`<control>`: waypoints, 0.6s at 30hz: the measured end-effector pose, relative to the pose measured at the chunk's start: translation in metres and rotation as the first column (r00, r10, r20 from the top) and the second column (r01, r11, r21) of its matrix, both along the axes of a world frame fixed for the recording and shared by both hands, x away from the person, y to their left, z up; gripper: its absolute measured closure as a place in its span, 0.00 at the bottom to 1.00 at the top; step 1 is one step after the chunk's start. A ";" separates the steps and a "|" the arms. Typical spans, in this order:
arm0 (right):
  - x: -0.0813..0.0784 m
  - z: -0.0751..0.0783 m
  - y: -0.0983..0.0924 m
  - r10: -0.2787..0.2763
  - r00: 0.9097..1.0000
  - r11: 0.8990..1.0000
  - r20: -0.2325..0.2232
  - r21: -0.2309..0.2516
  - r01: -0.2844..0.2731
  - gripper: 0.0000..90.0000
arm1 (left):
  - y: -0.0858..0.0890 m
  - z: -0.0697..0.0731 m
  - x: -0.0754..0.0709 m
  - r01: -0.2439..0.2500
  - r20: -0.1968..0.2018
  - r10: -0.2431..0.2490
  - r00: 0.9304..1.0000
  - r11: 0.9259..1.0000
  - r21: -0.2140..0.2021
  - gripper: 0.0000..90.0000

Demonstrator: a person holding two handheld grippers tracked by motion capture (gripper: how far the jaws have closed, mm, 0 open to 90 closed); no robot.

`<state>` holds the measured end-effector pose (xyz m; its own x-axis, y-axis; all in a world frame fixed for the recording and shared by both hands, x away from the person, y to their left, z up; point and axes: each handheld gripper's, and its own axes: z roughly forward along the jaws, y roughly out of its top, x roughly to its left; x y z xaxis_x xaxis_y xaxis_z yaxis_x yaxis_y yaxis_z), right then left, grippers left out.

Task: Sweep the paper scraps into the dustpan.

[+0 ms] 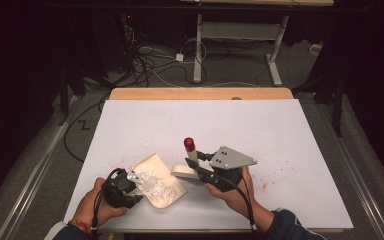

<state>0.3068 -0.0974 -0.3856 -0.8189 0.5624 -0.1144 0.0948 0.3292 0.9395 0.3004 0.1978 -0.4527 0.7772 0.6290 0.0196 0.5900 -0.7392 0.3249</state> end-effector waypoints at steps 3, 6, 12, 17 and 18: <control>-0.004 0.000 0.012 0.024 1.000 1.000 0.009 -0.006 -0.024 0.78 | 0.000 0.000 -0.001 0.000 0.003 0.000 1.000 1.000 0.001 0.70; -0.005 0.005 0.010 0.034 0.999 0.999 0.018 0.013 -0.034 0.78 | 0.000 0.000 -0.001 0.001 0.002 -0.001 1.000 1.000 -0.001 0.70; -0.009 0.023 -0.006 0.031 0.999 0.998 0.043 0.062 -0.034 0.78 | 0.000 0.000 -0.001 -0.002 0.003 0.002 1.000 1.000 0.000 0.70; -0.010 0.028 -0.032 0.012 0.999 1.000 0.043 0.028 -0.013 0.78 | 0.000 0.000 -0.001 -0.004 0.002 0.004 1.000 1.000 -0.002 0.70; -0.010 0.027 -0.038 0.002 0.999 1.000 0.037 0.012 -0.003 0.78 | 0.000 0.000 -0.001 -0.005 0.002 0.005 1.000 1.000 -0.003 0.70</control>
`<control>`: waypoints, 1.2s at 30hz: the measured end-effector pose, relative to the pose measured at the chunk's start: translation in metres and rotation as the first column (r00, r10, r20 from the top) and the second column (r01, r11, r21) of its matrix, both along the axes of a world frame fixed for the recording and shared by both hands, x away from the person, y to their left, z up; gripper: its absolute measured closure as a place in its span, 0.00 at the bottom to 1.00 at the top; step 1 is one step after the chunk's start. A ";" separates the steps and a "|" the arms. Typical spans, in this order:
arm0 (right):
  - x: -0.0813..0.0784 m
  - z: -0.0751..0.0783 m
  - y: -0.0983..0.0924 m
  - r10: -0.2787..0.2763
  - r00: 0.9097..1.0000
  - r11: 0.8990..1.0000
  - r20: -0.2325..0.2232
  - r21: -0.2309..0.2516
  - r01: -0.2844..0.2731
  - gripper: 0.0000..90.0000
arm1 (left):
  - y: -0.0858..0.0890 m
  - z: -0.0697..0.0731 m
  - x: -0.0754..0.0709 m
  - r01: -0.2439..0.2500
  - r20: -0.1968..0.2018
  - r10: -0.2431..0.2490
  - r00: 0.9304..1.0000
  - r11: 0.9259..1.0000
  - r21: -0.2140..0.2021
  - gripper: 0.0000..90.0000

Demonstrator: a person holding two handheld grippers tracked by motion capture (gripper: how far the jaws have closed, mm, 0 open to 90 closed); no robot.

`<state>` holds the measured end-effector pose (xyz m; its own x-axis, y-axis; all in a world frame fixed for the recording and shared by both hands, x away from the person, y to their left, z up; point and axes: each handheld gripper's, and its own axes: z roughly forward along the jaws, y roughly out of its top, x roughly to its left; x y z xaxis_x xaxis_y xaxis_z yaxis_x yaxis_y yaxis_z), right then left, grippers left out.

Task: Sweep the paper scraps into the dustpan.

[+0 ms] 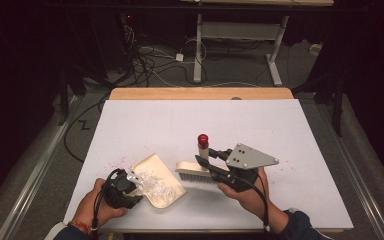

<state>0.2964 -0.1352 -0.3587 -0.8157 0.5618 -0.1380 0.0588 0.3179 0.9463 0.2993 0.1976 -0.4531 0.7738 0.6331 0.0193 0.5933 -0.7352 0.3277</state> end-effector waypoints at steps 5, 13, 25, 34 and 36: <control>0.001 -0.010 -0.026 -0.046 0.998 0.997 -0.033 -0.056 0.044 0.78 | -0.001 0.000 0.000 -0.001 0.000 0.001 1.000 1.000 0.005 0.70; 0.002 -0.020 -0.021 -0.011 0.996 0.999 -0.091 -0.049 0.006 0.78 | -0.003 0.000 0.000 -0.002 0.003 0.002 1.000 1.000 0.012 0.70; 0.015 -0.023 0.027 -0.015 0.998 1.000 -0.066 0.006 0.016 0.78 | -0.002 0.000 -0.001 -0.003 0.008 0.003 1.000 1.000 0.006 0.70; 0.016 -0.009 0.033 0.005 0.999 0.997 -0.035 0.072 -0.002 0.78 | -0.001 -0.001 -0.001 -0.005 0.008 0.005 1.000 1.000 -0.005 0.70; 0.014 -0.008 0.029 0.007 0.999 0.998 -0.038 0.063 -0.005 0.78 | -0.002 -0.001 -0.001 -0.003 0.010 0.003 1.000 1.000 0.000 0.70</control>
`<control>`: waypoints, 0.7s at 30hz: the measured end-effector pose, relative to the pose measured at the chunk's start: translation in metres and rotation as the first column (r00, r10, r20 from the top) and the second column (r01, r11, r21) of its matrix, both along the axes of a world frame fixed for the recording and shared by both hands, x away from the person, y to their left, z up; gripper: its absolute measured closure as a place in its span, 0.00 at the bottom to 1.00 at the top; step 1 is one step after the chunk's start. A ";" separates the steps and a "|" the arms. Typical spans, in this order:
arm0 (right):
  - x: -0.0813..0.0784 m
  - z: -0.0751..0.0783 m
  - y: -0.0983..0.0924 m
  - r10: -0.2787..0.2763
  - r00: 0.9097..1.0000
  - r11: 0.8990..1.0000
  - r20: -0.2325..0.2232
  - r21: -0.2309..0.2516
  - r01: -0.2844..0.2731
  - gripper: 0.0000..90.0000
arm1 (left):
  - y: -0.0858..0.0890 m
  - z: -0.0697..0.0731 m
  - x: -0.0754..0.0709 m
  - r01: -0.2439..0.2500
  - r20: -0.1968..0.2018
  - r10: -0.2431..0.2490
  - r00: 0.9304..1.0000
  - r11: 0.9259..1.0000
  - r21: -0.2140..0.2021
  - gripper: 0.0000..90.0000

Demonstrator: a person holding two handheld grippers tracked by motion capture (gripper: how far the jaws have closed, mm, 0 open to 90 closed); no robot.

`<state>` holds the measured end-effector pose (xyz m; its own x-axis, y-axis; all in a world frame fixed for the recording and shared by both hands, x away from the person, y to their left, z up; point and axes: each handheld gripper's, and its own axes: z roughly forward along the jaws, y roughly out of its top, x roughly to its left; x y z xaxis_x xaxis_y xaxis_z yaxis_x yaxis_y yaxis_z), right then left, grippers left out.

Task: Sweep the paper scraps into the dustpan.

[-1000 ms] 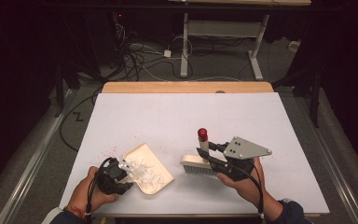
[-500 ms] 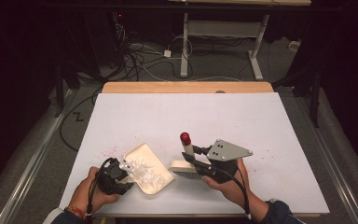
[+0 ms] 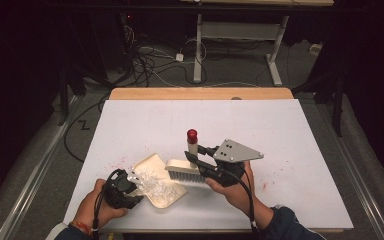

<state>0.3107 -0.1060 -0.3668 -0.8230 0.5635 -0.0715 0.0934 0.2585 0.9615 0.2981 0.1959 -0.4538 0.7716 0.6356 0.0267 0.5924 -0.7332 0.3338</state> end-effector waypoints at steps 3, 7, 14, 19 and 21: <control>-0.003 0.000 -0.009 -0.015 1.000 0.999 0.015 -0.038 0.016 0.78 | 0.000 0.000 -0.001 -0.001 0.001 0.001 1.000 1.000 0.001 0.70; -0.005 -0.008 -0.023 -0.015 1.000 0.996 -0.022 -0.094 0.012 0.78 | 0.000 0.001 0.000 0.003 -0.009 -0.003 1.000 1.000 0.006 0.70; -0.010 -0.013 -0.024 0.019 0.998 0.995 -0.060 -0.097 -0.025 0.78 | 0.000 0.005 -0.001 0.005 -0.011 -0.004 1.000 1.000 0.010 0.70; -0.012 -0.014 -0.011 0.040 0.998 0.996 -0.048 -0.081 -0.044 0.78 | 0.000 0.004 0.000 0.001 -0.014 -0.001 1.000 1.000 0.005 0.70; -0.011 -0.015 -0.006 0.054 0.998 0.997 -0.038 -0.054 -0.056 0.78 | 0.001 0.003 0.000 0.001 -0.016 -0.001 1.000 1.000 0.004 0.70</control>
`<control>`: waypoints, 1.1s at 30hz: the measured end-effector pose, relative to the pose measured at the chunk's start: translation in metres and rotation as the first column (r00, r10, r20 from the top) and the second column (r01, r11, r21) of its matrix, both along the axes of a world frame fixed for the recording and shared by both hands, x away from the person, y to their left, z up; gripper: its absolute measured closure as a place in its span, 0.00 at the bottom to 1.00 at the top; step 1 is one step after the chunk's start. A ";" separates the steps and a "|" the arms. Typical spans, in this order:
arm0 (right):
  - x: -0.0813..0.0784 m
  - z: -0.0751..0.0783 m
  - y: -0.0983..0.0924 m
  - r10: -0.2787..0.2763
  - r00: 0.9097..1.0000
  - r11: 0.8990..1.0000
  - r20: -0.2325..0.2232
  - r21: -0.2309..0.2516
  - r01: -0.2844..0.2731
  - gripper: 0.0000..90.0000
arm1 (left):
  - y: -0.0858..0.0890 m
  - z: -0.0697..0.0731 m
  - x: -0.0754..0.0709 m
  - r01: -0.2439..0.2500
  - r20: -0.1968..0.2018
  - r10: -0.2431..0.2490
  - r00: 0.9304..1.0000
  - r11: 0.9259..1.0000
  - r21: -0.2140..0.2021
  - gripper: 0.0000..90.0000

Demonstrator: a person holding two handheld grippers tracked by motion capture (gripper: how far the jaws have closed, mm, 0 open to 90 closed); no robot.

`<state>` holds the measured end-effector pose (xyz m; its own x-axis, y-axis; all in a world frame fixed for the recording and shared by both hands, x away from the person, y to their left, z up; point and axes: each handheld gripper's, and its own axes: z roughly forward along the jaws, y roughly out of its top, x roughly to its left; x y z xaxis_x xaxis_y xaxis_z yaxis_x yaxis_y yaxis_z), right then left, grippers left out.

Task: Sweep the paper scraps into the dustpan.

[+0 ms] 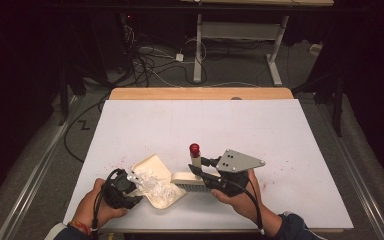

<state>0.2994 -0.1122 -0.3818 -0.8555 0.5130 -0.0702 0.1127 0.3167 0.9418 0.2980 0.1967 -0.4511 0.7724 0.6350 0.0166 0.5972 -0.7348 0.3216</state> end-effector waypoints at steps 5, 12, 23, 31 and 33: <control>-0.002 0.004 0.002 0.034 0.999 0.999 0.039 0.035 -0.035 0.78 | 0.001 -0.001 0.000 -0.002 0.000 0.002 1.000 1.000 -0.007 0.70; -0.001 0.013 -0.011 0.002 0.999 0.999 0.045 0.044 -0.004 0.78 | 0.000 -0.002 0.001 -0.009 0.000 0.009 1.000 1.000 -0.010 0.70; 0.006 0.028 -0.049 -0.073 0.997 0.996 0.041 0.046 0.071 0.78 | 0.002 -0.004 0.004 -0.041 0.011 0.041 0.999 0.998 -0.049 0.70; 0.007 0.037 -0.090 -0.136 0.990 0.990 0.023 0.051 0.134 0.78 | 0.007 -0.004 0.013 -0.105 0.037 0.109 0.993 0.990 -0.090 0.70; 0.005 0.039 -0.102 -0.152 0.988 0.987 0.015 0.049 0.151 0.78 | 0.009 -0.004 0.015 -0.128 0.040 0.132 0.990 0.987 -0.102 0.70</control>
